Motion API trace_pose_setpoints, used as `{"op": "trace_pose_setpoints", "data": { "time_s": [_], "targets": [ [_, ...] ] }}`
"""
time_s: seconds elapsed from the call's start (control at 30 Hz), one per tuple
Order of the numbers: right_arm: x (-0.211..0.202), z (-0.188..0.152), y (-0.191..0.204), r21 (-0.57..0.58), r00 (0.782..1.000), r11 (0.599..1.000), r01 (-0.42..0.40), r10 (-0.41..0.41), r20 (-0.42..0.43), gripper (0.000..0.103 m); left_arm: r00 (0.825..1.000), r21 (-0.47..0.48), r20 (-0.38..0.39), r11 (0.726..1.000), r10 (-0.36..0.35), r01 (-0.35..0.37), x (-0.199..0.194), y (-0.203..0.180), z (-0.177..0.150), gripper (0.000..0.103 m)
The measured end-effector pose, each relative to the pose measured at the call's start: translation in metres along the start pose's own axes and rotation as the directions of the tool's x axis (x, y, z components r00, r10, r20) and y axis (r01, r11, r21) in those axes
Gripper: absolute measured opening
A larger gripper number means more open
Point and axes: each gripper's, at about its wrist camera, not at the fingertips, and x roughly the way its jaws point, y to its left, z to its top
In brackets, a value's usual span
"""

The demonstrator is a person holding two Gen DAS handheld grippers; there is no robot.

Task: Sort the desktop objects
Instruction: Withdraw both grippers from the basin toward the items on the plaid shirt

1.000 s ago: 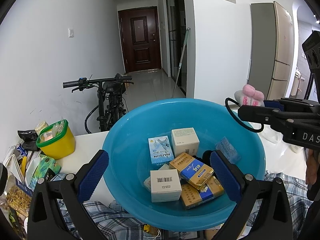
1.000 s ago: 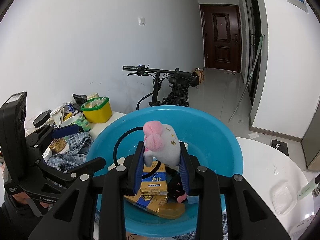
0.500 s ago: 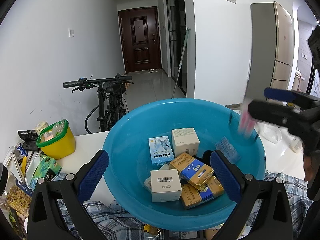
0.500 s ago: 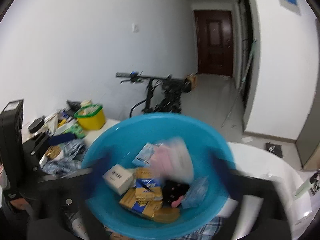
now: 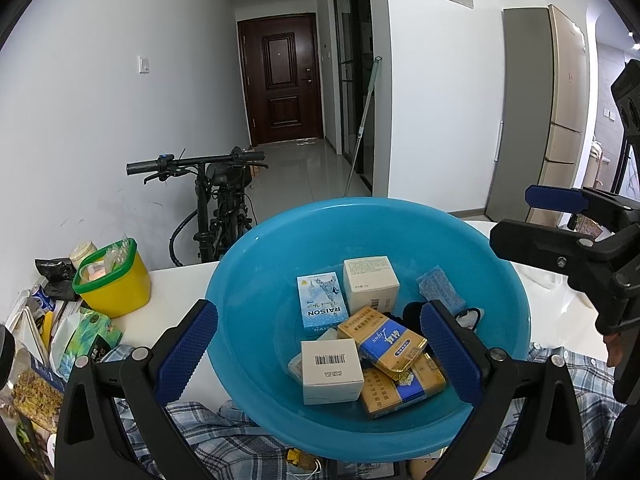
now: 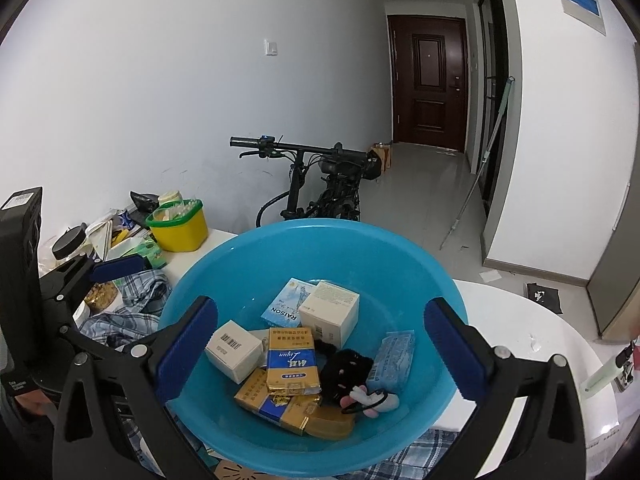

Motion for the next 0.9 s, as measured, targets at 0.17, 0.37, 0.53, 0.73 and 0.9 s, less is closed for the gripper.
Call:
{"op": "trace_pose_setpoints", "data": {
  "time_s": [0.17,0.37,0.53,0.73,0.9],
  "targets": [
    [0.000,0.000,-0.001,0.004,1.000,1.000,0.002,-0.002,0.001,0.103,1.000,0.000,0.000,1.000,-0.002,0.002,0.001,-0.001,-0.001,0.103],
    [0.000,0.000,-0.001,0.005,1.000,1.000,0.002,-0.002,-0.002,0.103,1.000,-0.004,0.002,1.000,-0.005,0.005,0.001,-0.002,-0.002,0.103],
    [0.000,0.000,-0.002,0.003,1.000,1.000,0.000,0.000,-0.003,0.103,1.000,0.001,0.002,1.000,-0.004,0.004,0.001,-0.004,-0.002,0.103],
    [0.001,0.000,-0.001,0.005,1.000,1.000,-0.013,0.013,-0.005,0.103,1.000,-0.005,0.010,1.000,0.006,-0.006,-0.004,-0.001,0.000,0.103],
    [0.002,-0.001,-0.001,-0.008,0.999,1.000,-0.027,0.027,-0.022,0.103,0.999,-0.011,0.024,1.000,0.025,-0.025,-0.015,0.006,0.001,0.103]
  ]
}}
